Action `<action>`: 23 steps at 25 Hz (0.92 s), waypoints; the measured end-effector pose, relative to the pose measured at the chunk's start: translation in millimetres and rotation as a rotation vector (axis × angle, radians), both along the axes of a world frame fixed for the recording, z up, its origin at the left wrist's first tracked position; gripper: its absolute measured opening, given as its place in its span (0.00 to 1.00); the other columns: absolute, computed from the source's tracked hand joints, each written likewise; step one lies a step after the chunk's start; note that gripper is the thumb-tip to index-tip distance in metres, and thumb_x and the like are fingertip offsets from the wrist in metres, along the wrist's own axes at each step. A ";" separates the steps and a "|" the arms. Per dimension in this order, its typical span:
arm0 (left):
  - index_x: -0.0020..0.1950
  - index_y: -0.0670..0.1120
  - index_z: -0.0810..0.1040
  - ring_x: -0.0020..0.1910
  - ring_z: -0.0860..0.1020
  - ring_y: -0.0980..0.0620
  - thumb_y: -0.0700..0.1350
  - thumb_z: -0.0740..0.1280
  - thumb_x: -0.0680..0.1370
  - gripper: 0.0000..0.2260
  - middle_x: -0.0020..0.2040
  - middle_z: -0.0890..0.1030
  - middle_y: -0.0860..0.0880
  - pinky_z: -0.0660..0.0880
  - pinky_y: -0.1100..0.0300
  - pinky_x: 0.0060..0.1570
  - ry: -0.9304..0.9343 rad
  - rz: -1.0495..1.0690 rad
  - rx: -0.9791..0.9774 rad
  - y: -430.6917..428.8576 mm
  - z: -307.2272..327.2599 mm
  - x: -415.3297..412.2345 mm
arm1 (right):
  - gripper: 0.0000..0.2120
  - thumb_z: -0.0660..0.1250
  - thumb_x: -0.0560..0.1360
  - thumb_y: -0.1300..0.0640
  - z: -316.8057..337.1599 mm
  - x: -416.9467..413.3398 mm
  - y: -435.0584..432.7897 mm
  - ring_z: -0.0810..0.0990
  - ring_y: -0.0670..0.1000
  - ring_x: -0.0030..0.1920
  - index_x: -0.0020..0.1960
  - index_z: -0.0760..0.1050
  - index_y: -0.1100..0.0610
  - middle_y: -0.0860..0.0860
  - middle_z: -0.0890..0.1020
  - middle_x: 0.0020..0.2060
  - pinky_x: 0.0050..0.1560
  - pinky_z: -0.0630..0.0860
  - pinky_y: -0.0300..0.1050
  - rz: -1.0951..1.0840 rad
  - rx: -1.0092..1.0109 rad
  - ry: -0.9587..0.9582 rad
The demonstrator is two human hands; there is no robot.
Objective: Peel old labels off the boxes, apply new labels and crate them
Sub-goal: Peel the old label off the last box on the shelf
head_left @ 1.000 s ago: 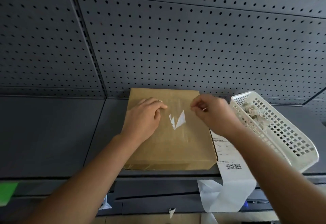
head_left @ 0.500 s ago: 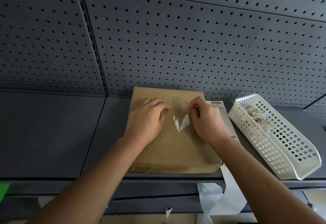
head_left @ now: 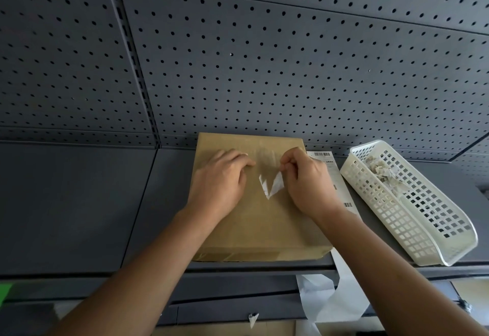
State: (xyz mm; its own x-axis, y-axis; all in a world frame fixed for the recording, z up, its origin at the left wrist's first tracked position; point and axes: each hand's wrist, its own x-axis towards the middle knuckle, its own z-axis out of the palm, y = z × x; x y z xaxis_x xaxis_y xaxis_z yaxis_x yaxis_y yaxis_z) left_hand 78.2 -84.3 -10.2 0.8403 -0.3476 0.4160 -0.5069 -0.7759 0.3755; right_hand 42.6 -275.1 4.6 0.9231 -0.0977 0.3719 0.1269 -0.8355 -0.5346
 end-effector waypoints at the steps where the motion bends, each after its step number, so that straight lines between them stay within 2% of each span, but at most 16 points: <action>1: 0.55 0.54 0.83 0.54 0.78 0.56 0.39 0.67 0.78 0.12 0.55 0.82 0.58 0.70 0.65 0.45 -0.001 -0.001 -0.002 -0.5 0.1 0.0 | 0.08 0.60 0.75 0.69 1.0 -1.2 -1.2 0.75 0.50 0.33 0.46 0.75 0.59 0.49 0.81 0.35 0.38 0.71 0.45 0.000 0.013 0.006; 5: 0.56 0.54 0.83 0.55 0.78 0.56 0.39 0.66 0.78 0.12 0.56 0.82 0.59 0.75 0.61 0.46 0.005 -0.002 -0.007 -0.6 -0.3 0.1 | 0.05 0.61 0.77 0.66 4.0 -4.0 -3.0 0.77 0.48 0.38 0.48 0.75 0.59 0.51 0.83 0.37 0.41 0.71 0.40 -0.037 0.101 0.014; 9: 0.56 0.55 0.83 0.56 0.77 0.56 0.40 0.66 0.78 0.13 0.56 0.81 0.59 0.73 0.63 0.46 0.006 0.004 0.003 0.1 -0.9 0.8 | 0.07 0.59 0.77 0.68 0.2 -1.3 1.2 0.78 0.54 0.38 0.48 0.75 0.60 0.51 0.82 0.37 0.39 0.70 0.41 -0.001 0.017 0.021; 12: 0.56 0.55 0.83 0.55 0.77 0.57 0.39 0.66 0.78 0.13 0.56 0.81 0.59 0.73 0.63 0.46 0.008 0.009 0.001 -0.4 -0.7 0.8 | 0.07 0.60 0.77 0.67 4.1 -3.4 -2.9 0.78 0.49 0.39 0.48 0.75 0.59 0.49 0.82 0.38 0.40 0.70 0.33 -0.018 0.073 0.055; 16: 0.56 0.55 0.83 0.56 0.77 0.57 0.40 0.66 0.78 0.13 0.56 0.81 0.59 0.74 0.62 0.46 0.008 0.007 0.008 -0.3 -2.2 0.9 | 0.07 0.60 0.77 0.68 3.7 -2.2 -1.3 0.77 0.51 0.35 0.47 0.75 0.60 0.52 0.81 0.35 0.37 0.71 0.42 -0.002 0.023 0.015; 18: 0.56 0.55 0.82 0.56 0.77 0.57 0.40 0.66 0.78 0.13 0.56 0.81 0.59 0.75 0.62 0.47 0.006 0.004 0.009 0.2 -2.2 0.9 | 0.08 0.60 0.76 0.68 3.9 0.0 -1.3 0.75 0.47 0.33 0.47 0.75 0.59 0.51 0.81 0.35 0.36 0.71 0.40 0.013 0.037 0.058; 20: 0.56 0.55 0.82 0.56 0.77 0.57 0.40 0.65 0.79 0.13 0.56 0.81 0.59 0.75 0.62 0.47 0.008 0.005 0.010 -0.6 -2.0 0.8 | 0.09 0.60 0.75 0.69 7.2 -1.2 -3.3 0.77 0.45 0.36 0.48 0.75 0.58 0.49 0.82 0.36 0.38 0.72 0.37 0.012 0.079 0.096; 23: 0.57 0.55 0.82 0.56 0.77 0.57 0.40 0.65 0.79 0.13 0.56 0.81 0.59 0.76 0.61 0.47 0.014 -0.001 0.008 -1.0 -2.2 1.3 | 0.05 0.62 0.77 0.66 9.9 -2.1 -4.9 0.77 0.46 0.40 0.49 0.74 0.59 0.50 0.82 0.39 0.41 0.73 0.40 -0.044 0.141 0.062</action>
